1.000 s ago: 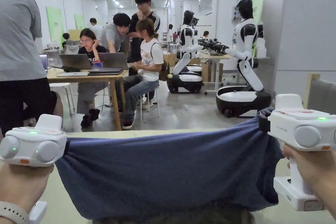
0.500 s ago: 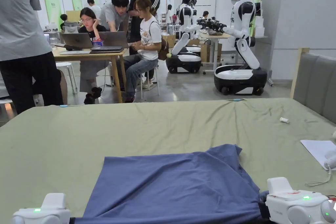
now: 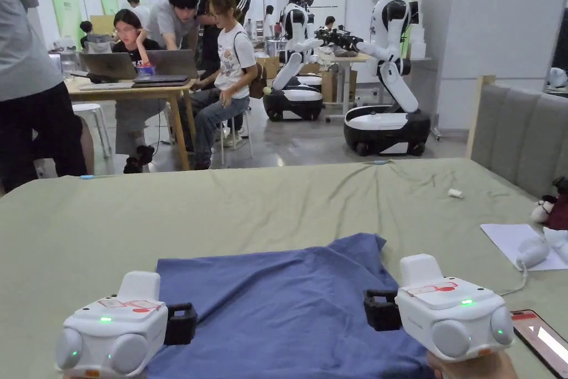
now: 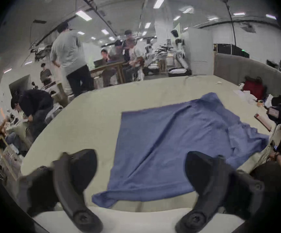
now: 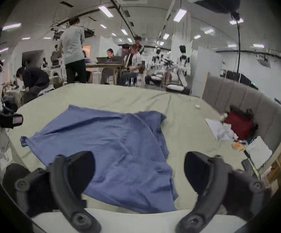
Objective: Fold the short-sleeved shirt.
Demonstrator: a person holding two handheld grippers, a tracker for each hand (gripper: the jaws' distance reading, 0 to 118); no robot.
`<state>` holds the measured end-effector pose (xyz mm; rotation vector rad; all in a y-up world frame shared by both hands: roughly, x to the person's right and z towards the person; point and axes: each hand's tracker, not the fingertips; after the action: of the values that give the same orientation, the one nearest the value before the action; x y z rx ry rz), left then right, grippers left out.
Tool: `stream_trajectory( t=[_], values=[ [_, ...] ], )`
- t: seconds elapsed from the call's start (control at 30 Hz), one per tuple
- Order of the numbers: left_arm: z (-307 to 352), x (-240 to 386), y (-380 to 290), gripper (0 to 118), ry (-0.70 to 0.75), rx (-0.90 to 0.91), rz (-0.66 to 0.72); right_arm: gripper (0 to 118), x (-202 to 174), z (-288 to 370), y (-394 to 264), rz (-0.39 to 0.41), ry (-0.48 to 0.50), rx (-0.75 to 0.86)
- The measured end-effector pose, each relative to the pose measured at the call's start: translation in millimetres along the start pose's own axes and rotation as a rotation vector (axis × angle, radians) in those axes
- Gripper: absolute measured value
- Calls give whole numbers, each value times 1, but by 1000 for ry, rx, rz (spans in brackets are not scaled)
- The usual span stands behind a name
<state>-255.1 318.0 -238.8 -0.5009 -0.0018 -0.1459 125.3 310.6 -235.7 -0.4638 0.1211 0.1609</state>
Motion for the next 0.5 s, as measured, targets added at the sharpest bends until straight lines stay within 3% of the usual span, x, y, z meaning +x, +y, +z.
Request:
stream_trajectory(
  t=[0.03, 0.07, 0.1, 0.17, 0.33, 0.47, 0.5],
  values=[
    [2, 1, 3, 54, -3, -1, -7, 69, 1, 2, 1, -7, 6, -5],
    [1, 2, 0, 16, -8, 3, -23, 32, 2, 3, 1, -25, 27, -6],
    [0, 2, 0, 0, 3, 6, -39, 1, 5, 1, -1, -48, 46, -3],
    [2, -5, -4, 0, 20, 8, -40, 0, 7, 2, -5, -47, -2, 18],
    [0, -35, -33, 0, 31, -78, -41, 0, 15, -13, -20, -67, 20, -12],
    [2, -79, -66, 1, -4, -156, 68, 0, 17, -18, -26, -73, 20, -42],
    [2, -91, -73, 31, -16, -167, 92, 0, 17, -22, -28, -76, 21, -49]
  ],
)
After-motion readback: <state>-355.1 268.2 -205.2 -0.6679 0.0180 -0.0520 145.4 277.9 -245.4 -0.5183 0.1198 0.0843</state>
